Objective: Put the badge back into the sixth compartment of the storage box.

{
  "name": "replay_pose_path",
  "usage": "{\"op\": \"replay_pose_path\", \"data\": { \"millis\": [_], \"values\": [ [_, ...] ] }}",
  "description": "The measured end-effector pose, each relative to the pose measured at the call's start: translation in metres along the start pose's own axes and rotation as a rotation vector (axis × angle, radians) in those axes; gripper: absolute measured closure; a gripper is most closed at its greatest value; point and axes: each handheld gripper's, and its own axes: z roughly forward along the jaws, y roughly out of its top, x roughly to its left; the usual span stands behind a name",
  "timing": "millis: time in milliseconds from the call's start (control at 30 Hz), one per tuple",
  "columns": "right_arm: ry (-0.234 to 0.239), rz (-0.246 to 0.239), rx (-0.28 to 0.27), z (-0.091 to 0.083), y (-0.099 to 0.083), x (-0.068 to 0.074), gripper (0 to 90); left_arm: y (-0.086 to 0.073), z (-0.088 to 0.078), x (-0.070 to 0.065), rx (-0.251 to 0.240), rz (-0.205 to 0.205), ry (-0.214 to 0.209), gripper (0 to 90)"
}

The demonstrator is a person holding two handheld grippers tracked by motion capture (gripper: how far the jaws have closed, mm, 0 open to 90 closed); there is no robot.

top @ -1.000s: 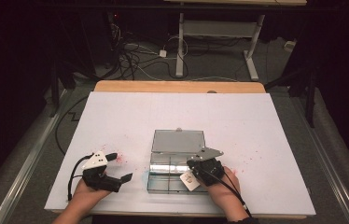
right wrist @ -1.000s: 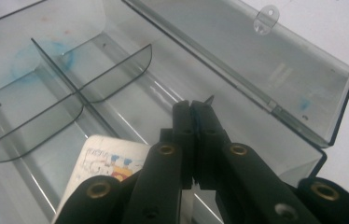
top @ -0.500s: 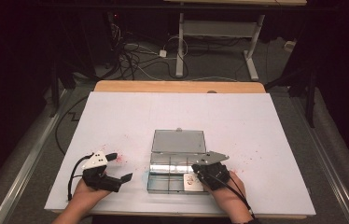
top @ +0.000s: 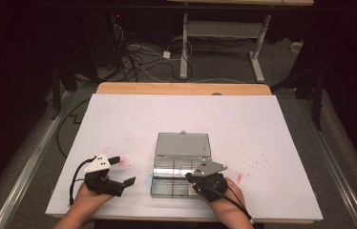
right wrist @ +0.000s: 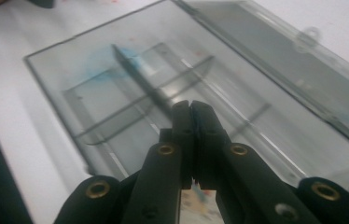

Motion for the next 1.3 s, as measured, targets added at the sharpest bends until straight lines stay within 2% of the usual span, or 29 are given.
{"op": "replay_pose_path", "data": {
  "millis": [133,200,333,400,500,733,1300],
  "values": [
    [0.020,-0.023,0.037,0.008,0.000,0.009,88.5,0.000,0.000,0.000,-0.001,0.000,0.000,0.0],
    [-0.003,-0.047,0.069,0.010,-0.001,0.011,88.6,0.000,0.000,0.000,-0.001,0.000,-0.001,0.0],
    [-0.042,-0.049,0.110,0.009,-0.005,0.008,88.7,0.000,0.000,0.000,0.001,0.000,-0.002,0.0],
    [-0.023,-0.014,0.092,0.007,-0.008,0.005,88.7,0.000,0.000,0.000,0.002,0.000,-0.001,0.0],
    [-0.024,-0.015,0.077,0.004,-0.008,0.003,88.6,0.000,0.000,0.000,0.002,0.000,0.000,0.0],
    [-0.024,0.048,0.013,-0.009,-0.012,-0.011,88.6,0.000,0.000,0.000,0.001,0.000,-0.002,0.0],
    [-0.120,0.186,-0.085,-0.048,-0.036,-0.052,87.7,0.000,0.000,0.001,0.004,-0.002,-0.007,0.0]
  ]
}}
